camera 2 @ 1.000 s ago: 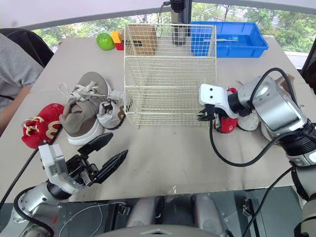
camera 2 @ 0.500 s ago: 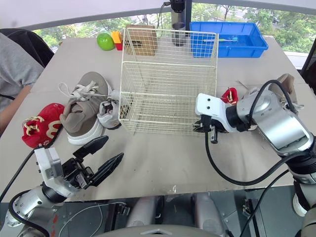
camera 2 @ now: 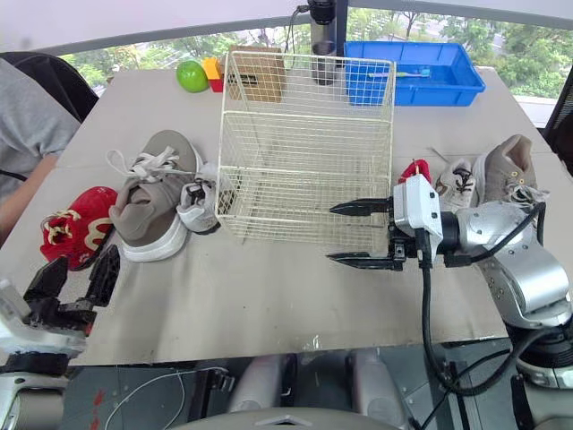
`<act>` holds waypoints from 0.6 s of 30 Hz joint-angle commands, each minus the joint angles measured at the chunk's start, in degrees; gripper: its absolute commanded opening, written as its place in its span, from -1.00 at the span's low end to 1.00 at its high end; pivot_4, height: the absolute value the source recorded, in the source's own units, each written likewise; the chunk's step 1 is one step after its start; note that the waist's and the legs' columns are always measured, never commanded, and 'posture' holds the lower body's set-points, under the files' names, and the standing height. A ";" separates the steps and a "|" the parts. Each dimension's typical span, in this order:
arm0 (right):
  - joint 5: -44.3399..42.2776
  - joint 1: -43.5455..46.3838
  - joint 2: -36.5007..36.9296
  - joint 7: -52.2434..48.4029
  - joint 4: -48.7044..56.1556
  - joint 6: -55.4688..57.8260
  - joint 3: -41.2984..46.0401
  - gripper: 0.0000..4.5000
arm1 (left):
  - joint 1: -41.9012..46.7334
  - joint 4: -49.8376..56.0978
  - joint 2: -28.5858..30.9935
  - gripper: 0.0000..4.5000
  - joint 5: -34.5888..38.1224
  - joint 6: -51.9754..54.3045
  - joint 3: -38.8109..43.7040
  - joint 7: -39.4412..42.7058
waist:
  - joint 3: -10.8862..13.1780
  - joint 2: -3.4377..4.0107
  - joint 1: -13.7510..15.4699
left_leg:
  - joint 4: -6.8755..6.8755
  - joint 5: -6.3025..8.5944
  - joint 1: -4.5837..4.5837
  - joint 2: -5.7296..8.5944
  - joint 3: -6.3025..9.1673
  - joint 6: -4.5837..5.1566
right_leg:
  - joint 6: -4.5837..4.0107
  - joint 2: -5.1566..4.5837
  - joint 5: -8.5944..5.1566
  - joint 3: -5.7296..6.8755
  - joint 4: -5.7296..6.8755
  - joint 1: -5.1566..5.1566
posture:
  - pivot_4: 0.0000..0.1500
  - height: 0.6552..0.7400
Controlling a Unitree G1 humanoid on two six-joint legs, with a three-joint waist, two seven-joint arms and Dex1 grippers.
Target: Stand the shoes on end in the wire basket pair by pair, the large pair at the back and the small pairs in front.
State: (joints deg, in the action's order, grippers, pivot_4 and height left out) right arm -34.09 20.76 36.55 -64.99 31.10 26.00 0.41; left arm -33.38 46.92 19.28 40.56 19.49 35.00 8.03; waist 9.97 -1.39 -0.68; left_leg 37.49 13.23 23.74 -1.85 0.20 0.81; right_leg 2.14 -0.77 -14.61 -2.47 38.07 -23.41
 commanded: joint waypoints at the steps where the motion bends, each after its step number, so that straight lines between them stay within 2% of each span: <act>1: -0.58 0.07 -0.40 2.63 2.93 -0.36 -0.86 0.39 | 2.37 0.69 3.54 1.00 0.09 4.77 0.84 -2.74 | -0.01 0.01 -0.01 | 0.01 -0.03 -0.02 -0.02 -0.01 -0.03 | -0.03 0.02 0.00 0.00 0.03 0.01 | 1.00 1.00; 3: -0.57 0.06 -0.38 3.19 3.07 -0.46 -1.43 0.39 | 5.17 -0.86 5.23 1.00 -0.25 6.79 0.21 -3.75 | -0.02 -0.02 -0.11 | 0.04 -0.04 -0.03 -0.06 -0.04 -0.05 | -0.12 0.01 0.06 -0.06 0.02 0.01 | 1.00 1.00; 5: -0.33 1.34 -1.15 4.82 2.87 0.06 -2.51 0.39 | 14.41 -8.45 9.42 1.00 -5.07 9.51 -4.03 -4.95 | -0.05 0.07 0.18 | 0.03 -0.04 -0.04 -0.05 -0.09 -0.06 | -0.27 -0.02 0.15 -0.10 0.01 0.00 | 1.00 1.00; 7: -0.52 2.92 -1.04 5.67 2.50 0.64 -2.45 0.39 | 21.96 -15.28 10.79 1.00 -8.21 11.77 -7.92 -6.49 | -0.06 0.07 0.60 | 0.03 -0.05 0.00 0.17 -0.08 -0.07 | -0.13 0.08 0.24 0.13 0.08 0.02 | 1.00 1.00; 11: -0.43 3.15 0.27 7.29 3.30 1.55 -2.22 0.41 | 28.90 -20.94 8.79 0.48 -11.31 11.53 -13.83 -5.42 | -0.17 -0.02 0.23 | 0.01 -0.06 0.03 0.01 0.04 -0.11 | -0.08 0.01 0.28 0.04 0.04 -0.01 | 1.00 1.00; 13: -0.57 2.55 0.71 8.05 4.05 1.94 -2.30 0.41 | 29.79 -21.31 7.70 0.08 -12.18 12.18 -15.21 -5.18 | -0.18 -0.01 0.42 | -0.01 -0.06 0.03 0.01 0.05 -0.11 | -0.08 -0.05 0.28 0.05 0.04 0.00 | 1.00 1.00; 16: -0.58 1.67 1.22 9.09 4.80 2.18 -2.27 0.41 | 29.92 -20.51 6.64 -0.45 -13.27 12.15 -15.64 -4.71 | -0.18 0.00 0.94 | -0.01 -0.06 0.02 0.01 0.08 -0.11 | -0.08 -0.12 0.28 0.09 0.06 0.01 | 1.00 1.00; 18: 0.95 1.17 0.84 11.14 4.75 1.99 -2.43 0.41 | 30.15 -18.42 4.11 -0.65 -12.63 8.43 -13.34 -5.15 | -0.19 0.01 1.13 | 0.00 -0.06 -0.01 0.02 0.05 -0.10 | -0.08 -0.13 0.28 0.06 0.06 0.02 | 1.00 1.00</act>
State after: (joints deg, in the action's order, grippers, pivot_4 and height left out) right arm -33.71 22.16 37.24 -55.63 33.95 28.56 -2.95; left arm -3.27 26.41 25.42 27.10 30.20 21.49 2.29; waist 9.78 -1.38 0.44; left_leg 37.49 13.16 23.73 -1.82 0.24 0.71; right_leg 2.06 -0.91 -14.32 -2.41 38.14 -23.38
